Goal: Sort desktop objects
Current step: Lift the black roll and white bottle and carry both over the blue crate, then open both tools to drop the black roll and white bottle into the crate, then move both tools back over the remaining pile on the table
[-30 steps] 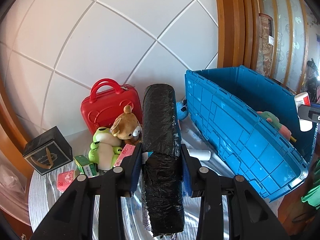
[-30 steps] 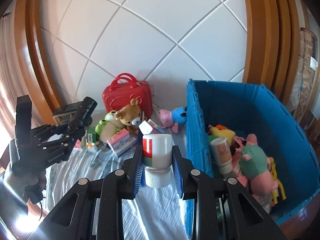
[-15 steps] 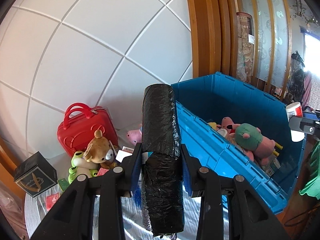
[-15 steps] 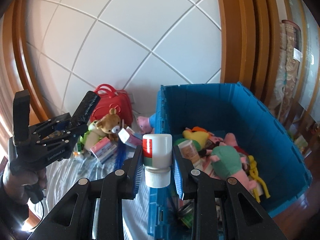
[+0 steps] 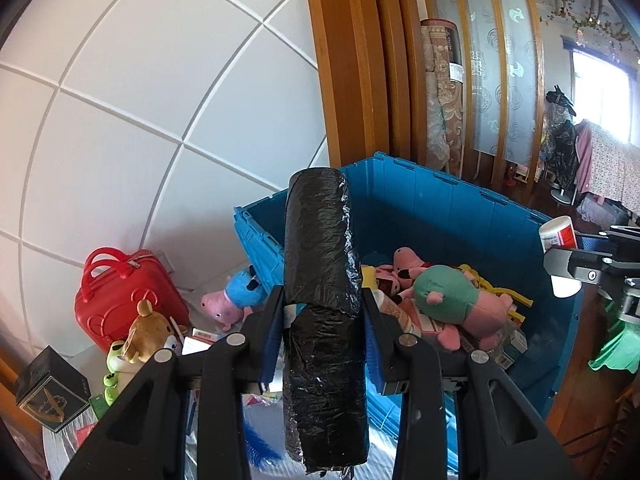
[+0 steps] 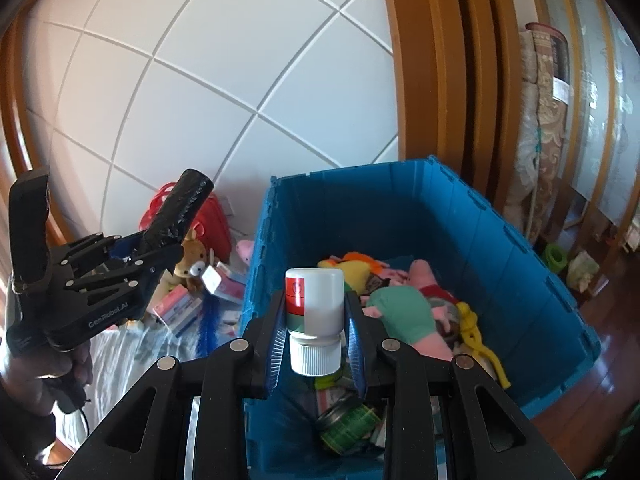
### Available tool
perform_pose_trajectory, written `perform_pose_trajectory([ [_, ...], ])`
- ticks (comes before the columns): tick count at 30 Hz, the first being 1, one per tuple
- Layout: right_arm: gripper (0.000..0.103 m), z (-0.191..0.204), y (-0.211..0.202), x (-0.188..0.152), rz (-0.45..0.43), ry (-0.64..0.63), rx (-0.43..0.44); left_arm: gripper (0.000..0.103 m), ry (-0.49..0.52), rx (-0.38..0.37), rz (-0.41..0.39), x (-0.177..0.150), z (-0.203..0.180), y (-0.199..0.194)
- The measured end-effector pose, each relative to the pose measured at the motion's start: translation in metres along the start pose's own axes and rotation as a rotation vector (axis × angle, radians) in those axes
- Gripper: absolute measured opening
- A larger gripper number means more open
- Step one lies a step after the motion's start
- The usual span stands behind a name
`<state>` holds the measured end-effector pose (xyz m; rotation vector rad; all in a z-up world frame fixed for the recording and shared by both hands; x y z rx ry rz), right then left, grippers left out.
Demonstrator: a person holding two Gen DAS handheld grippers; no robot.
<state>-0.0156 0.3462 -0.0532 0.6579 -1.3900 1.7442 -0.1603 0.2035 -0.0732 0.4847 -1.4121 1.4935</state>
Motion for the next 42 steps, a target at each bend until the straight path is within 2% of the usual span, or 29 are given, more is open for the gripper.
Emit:
perform_pose_trajectory([
  [25, 0.027, -0.106, -0.022, -0.001, -0.046, 0.137, -0.091, 0.035, 0.118, -0.140, -0.029, 0.051, -0.118, 0.010],
  [31, 0.027, -0.123, -0.019, 0.001, -0.038, 0.149, -0.107, 0.035, 0.085, -0.186, -0.032, 0.064, -0.134, 0.015],
  [32, 0.028, -0.124, -0.019, 0.001, -0.037, 0.148, -0.109, 0.041, 0.065, -0.191, -0.027, 0.066, -0.132, 0.017],
  [33, 0.030, -0.125, -0.018, 0.001, -0.035, 0.146, -0.113, 0.060, 0.049, -0.181, -0.026, 0.067, -0.129, 0.018],
  [34, 0.036, -0.125, -0.018, 0.002, -0.032, 0.142, -0.116, 0.071, 0.028, -0.170, -0.035, 0.069, -0.123, 0.017],
  [35, 0.064, -0.126, -0.018, 0.002, -0.035, 0.139, -0.120, 0.085, 0.004, -0.163, -0.049, 0.071, -0.117, 0.016],
  [36, 0.100, -0.127, -0.017, 0.003, -0.034, 0.136, -0.125, 0.085, -0.012, -0.159, -0.060, 0.072, -0.112, 0.014],
  [42, 0.102, -0.107, -0.010, 0.007, -0.029, 0.066, -0.143, 0.085, -0.031, -0.103, -0.058, 0.064, -0.078, 0.014],
])
Point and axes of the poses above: each gripper's, at about its wrist camera, not at the fingertips, and y roughly the way its jaws point, z to its left, x to its top, the point moved 9 cm from there along y, roughly the way its jaws point, and after that the axes turned 14 degrees about x, right-handed, at the moved point
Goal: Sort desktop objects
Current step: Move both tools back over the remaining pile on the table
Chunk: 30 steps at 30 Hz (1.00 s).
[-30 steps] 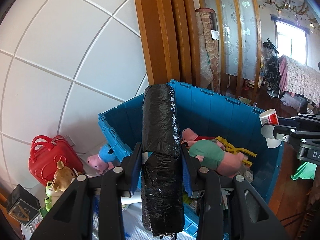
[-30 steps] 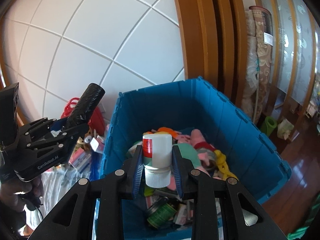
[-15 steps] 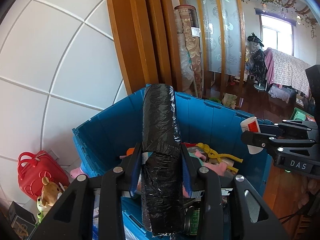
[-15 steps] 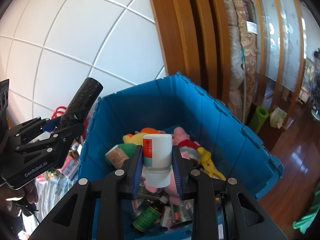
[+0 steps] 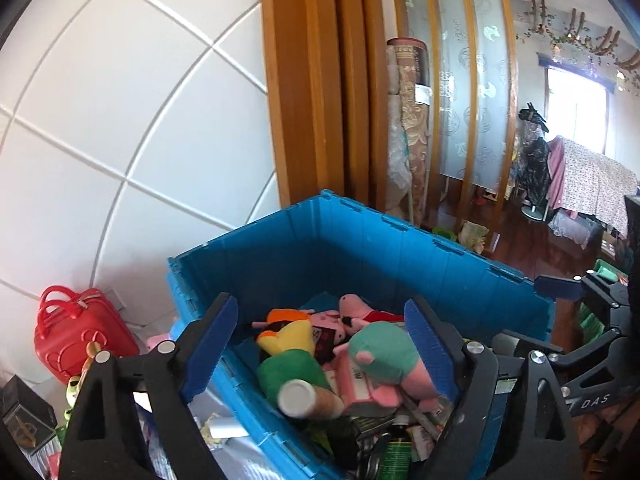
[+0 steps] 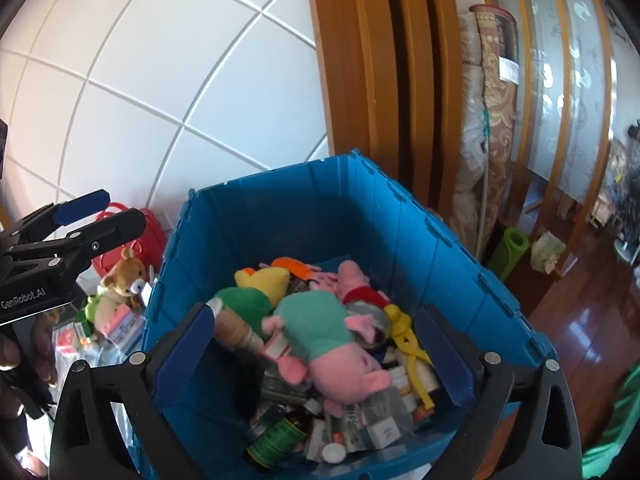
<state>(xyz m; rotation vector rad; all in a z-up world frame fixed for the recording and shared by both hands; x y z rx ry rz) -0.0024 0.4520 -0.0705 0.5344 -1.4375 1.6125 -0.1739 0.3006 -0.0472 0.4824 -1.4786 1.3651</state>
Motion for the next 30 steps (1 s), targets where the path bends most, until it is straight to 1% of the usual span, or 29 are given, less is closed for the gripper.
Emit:
perform_pose_trajectory([
  [3, 0.103, 0.021, 0.005, 0.004, -0.004, -0.063, -0.036, 0.085, -0.025, 0.032, 0.021, -0.012, 0.025, -0.002],
  [5, 0.103, 0.036, 0.009, 0.004, -0.005, -0.083, -0.025, 0.085, -0.041, 0.056, 0.033, -0.023, 0.044, -0.006],
  [7, 0.103, 0.051, 0.014, 0.002, 0.002, -0.062, 0.013, 0.085, -0.060, 0.081, 0.052, -0.037, 0.065, -0.010],
  [10, 0.103, 0.072, 0.025, -0.003, 0.038, -0.025, 0.094, 0.085, -0.090, 0.128, 0.077, -0.060, 0.099, -0.017],
  [13, 0.103, 0.093, 0.031, -0.003, 0.035, 0.008, 0.151, 0.085, -0.121, 0.171, 0.109, -0.088, 0.134, -0.025],
  [16, 0.103, 0.121, 0.036, -0.001, 0.029, -0.009, 0.165, 0.085, -0.149, 0.220, 0.139, -0.119, 0.170, -0.034],
  [18, 0.103, 0.148, 0.042, -0.002, 0.044, -0.052, 0.201, 0.085, -0.170, 0.252, 0.159, -0.139, 0.194, -0.041],
  [20, 0.103, 0.175, 0.048, -0.005, 0.050, -0.103, 0.216, 0.085, -0.193, 0.275, 0.184, -0.159, 0.217, -0.048],
  [23, 0.103, 0.205, 0.062, -0.013, 0.083, -0.097, 0.272, 0.085, -0.223, 0.311, 0.220, -0.191, 0.252, -0.058],
  [24, 0.102, 0.214, 0.069, -0.018, 0.100, -0.102, 0.276, 0.085, -0.233, 0.320, 0.232, -0.201, 0.262, -0.062],
  [26, 0.102, 0.231, 0.086, -0.029, 0.147, -0.106, 0.259, 0.085, -0.256, 0.336, 0.261, -0.222, 0.284, -0.066],
  [30, 0.102, 0.269, 0.101, -0.048, 0.184, -0.124, 0.274, 0.085, -0.283, 0.351, 0.300, -0.255, 0.317, -0.071],
])
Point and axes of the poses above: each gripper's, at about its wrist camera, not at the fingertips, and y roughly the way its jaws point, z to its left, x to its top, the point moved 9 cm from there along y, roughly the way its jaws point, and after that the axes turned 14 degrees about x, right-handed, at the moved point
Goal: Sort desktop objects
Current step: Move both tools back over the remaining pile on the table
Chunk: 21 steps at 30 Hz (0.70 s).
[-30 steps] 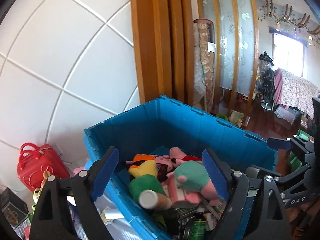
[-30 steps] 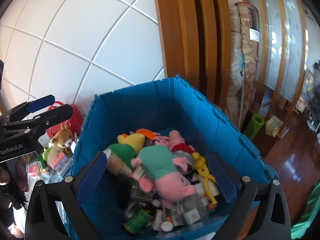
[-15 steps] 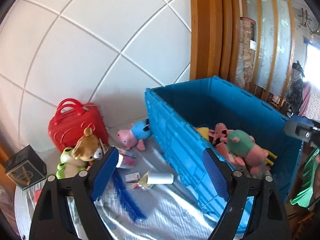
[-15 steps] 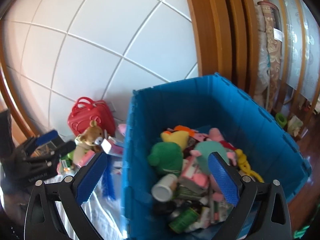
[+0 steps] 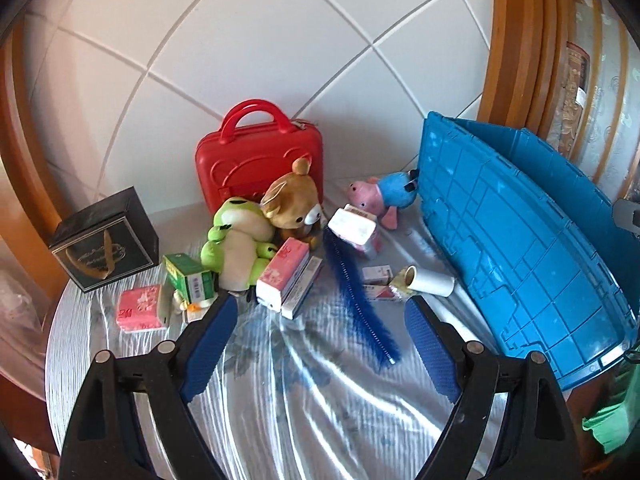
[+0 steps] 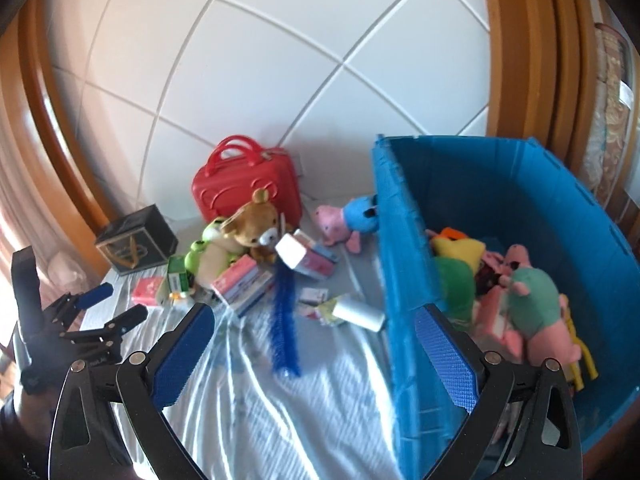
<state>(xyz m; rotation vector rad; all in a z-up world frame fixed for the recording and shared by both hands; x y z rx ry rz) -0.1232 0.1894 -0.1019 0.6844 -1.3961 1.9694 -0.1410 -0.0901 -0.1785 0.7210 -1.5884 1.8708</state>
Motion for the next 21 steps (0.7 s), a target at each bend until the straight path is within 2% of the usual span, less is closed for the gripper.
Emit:
perform_pose_trajectory([
  [5, 0.102, 0.048, 0.029, -0.018, 0.045, -0.027, 0.028, 0.085, -0.012, 0.009, 0.045, -0.022, 0.042, 0.024],
  [9, 0.102, 0.072, 0.053, -0.029, 0.066, -0.043, 0.039, 0.085, -0.021, 0.028, 0.071, -0.031, 0.069, 0.048],
  [15, 0.102, 0.071, 0.115, -0.049, 0.103, -0.015, 0.070, 0.085, -0.020, 0.074, 0.090, -0.031, 0.097, 0.096],
  [21, 0.102, 0.060, 0.195, -0.071, 0.181, 0.008, 0.033, 0.085, -0.032, 0.137, 0.114, -0.031, 0.113, 0.169],
])
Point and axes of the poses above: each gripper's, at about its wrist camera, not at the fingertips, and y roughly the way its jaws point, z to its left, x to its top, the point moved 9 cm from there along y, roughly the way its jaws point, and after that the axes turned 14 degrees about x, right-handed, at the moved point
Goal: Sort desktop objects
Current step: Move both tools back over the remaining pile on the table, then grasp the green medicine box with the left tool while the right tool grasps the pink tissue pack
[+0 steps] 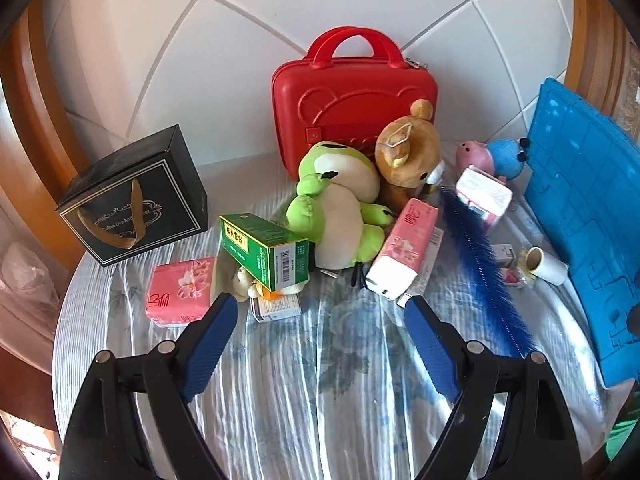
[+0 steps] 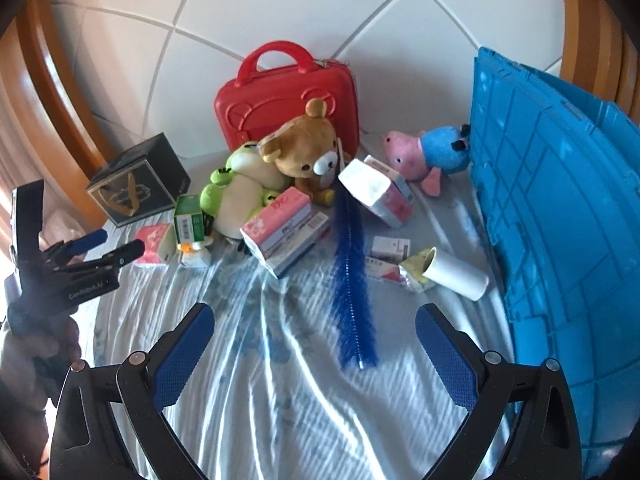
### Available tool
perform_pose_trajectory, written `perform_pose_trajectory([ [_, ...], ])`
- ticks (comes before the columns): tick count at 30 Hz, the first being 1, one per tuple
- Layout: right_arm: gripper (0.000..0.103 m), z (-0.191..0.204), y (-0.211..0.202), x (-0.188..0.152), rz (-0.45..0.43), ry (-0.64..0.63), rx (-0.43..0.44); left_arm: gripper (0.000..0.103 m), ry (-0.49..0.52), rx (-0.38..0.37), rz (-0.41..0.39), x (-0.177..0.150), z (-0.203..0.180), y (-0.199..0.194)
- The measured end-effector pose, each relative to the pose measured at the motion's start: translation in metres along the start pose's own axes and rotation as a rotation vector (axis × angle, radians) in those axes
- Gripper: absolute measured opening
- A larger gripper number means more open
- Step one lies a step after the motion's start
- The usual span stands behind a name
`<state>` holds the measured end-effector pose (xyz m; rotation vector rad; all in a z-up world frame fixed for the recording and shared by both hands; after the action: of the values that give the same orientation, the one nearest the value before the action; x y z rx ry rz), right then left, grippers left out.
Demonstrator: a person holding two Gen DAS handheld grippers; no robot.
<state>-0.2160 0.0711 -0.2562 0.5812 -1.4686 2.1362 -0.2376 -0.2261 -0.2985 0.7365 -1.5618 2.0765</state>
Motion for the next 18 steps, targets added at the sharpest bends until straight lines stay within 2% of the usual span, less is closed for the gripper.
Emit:
perform_pose_trajectory([
  [5, 0.102, 0.001, 0.047, -0.001, 0.030, -0.014, -0.030, 0.085, -0.018, 0.052, 0.003, 0.010, -0.003, 0.064],
  [10, 0.102, -0.010, 0.102, 0.002, 0.063, -0.013, -0.076, 0.085, -0.003, 0.105, 0.047, 0.011, -0.006, 0.126],
  [18, 0.102, -0.014, 0.190, 0.043, 0.064, 0.095, -0.081, 0.085, 0.018, 0.180, 0.073, 0.011, -0.001, 0.168],
])
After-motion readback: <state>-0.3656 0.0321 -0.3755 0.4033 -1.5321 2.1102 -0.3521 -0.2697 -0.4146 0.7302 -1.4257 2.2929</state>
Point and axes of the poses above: each gripper's, at about its wrist camera, not at the fingertips, and y roughly the way its jaws point, z to its left, x to its top, the point moved 9 cm from there along y, roughly the way its jaws point, and after that the axes turned 14 degrees about x, right-handed, at the moved point
